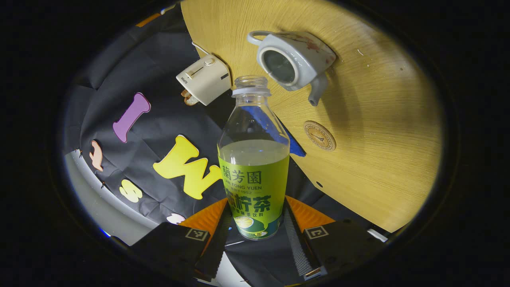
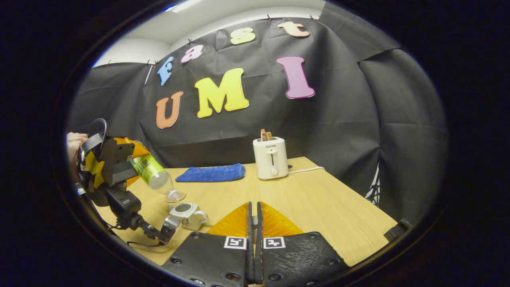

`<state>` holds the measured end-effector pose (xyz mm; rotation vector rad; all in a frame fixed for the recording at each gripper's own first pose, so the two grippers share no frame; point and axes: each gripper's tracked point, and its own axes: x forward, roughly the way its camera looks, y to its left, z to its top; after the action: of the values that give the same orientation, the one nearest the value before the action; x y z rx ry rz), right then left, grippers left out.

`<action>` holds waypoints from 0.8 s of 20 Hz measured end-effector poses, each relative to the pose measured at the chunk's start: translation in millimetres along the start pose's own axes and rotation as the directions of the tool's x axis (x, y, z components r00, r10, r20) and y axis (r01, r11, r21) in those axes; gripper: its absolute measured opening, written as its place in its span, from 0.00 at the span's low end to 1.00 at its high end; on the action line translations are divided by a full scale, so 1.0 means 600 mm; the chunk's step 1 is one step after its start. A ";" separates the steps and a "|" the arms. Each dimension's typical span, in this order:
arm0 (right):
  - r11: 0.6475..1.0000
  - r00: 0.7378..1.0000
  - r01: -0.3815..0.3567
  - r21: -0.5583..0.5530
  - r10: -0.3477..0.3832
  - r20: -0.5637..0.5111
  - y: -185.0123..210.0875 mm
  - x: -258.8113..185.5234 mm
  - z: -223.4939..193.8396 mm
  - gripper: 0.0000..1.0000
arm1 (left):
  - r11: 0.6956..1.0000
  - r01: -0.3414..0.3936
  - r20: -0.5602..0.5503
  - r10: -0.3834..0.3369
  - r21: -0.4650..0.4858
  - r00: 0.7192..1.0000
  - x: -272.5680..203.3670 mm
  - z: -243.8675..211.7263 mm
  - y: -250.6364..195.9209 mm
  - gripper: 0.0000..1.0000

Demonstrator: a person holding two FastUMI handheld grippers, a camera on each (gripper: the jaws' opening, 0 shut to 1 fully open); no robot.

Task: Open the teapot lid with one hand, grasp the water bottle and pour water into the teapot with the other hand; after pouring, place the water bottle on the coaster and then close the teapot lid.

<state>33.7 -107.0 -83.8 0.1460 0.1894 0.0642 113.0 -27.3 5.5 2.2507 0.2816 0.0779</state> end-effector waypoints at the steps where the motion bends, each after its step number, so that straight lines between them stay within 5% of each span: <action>1: 1.000 1.000 0.001 0.000 -0.001 0.000 0.000 -0.001 0.001 0.01 | 1.000 0.003 -0.002 -0.003 -0.002 1.000 -0.001 -0.001 -0.002 0.73; 9: 1.000 1.000 -0.001 0.002 0.001 0.007 0.000 -0.002 0.006 0.01 | 0.999 -0.015 0.012 0.016 -0.051 1.000 0.002 -0.001 -0.006 0.72; 13: 1.000 1.000 0.004 0.006 -0.004 0.022 -0.005 -0.009 0.018 0.01 | 0.985 -0.010 0.020 0.014 -0.171 1.000 -0.001 -0.010 -0.016 0.72; 16: 1.000 0.999 0.019 0.012 -0.019 0.047 -0.018 -0.012 0.039 0.01 | 0.933 0.025 0.050 -0.008 -0.359 0.999 -0.005 0.005 -0.039 0.73</action>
<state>32.0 -121.6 -61.2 0.1570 0.1441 0.0405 106.7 -16.1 -14.2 1.8825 0.2389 0.0605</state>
